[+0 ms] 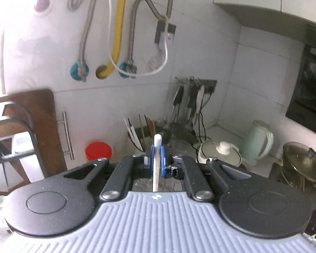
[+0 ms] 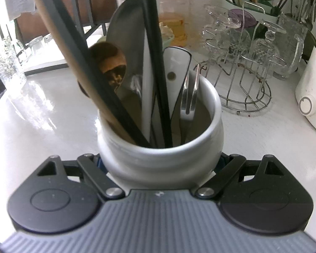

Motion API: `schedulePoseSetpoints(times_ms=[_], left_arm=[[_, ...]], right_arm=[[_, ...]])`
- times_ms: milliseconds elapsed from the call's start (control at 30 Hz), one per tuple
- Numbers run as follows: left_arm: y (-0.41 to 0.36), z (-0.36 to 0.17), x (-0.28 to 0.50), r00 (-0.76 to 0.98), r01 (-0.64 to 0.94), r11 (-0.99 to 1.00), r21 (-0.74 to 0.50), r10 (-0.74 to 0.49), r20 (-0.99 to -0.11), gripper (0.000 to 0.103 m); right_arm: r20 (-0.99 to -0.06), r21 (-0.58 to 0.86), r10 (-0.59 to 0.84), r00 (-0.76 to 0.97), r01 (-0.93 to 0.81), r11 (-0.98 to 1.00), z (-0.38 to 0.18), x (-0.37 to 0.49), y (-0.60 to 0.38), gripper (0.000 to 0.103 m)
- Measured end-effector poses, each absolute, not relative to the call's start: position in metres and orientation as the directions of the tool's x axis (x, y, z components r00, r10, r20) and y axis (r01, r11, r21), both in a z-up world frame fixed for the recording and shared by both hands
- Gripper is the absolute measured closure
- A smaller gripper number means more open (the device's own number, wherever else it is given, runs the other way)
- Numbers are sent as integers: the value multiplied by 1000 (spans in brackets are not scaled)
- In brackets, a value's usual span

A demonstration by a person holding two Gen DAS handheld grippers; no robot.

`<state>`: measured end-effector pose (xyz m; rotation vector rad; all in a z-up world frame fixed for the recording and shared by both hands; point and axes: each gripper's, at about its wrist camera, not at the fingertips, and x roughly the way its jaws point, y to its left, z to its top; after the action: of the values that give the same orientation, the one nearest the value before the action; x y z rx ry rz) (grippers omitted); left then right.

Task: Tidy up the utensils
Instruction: 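Lower the white chopstick into the jar held by the right tool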

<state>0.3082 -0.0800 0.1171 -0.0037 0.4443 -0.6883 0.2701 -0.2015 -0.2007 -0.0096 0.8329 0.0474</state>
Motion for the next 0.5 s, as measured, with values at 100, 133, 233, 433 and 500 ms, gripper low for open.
schedulePoseSetpoints(times_ms=[100, 133, 233, 433, 500], left_arm=[[-79, 128, 305, 692, 612, 777, -144, -615, -377, 96], [-80, 131, 304, 694, 615, 776, -139, -616, -373, 96], [-81, 140, 300, 694, 623, 772, -130, -621, -363, 96], [-83, 157, 293, 698, 635, 764, -115, -631, -339, 96], [-81, 162, 290, 705, 631, 769, -104, -624, -336, 96]], right_arm=[[-738, 11, 41, 674, -49, 999, -201, 270, -202, 11], [-737, 12, 42, 674, -50, 999, -201, 269, -202, 11], [-736, 13, 47, 676, -55, 998, -201, 269, -202, 11], [-734, 15, 55, 677, -64, 998, -202, 272, -202, 11], [-734, 15, 57, 677, -68, 998, -202, 273, -202, 11]])
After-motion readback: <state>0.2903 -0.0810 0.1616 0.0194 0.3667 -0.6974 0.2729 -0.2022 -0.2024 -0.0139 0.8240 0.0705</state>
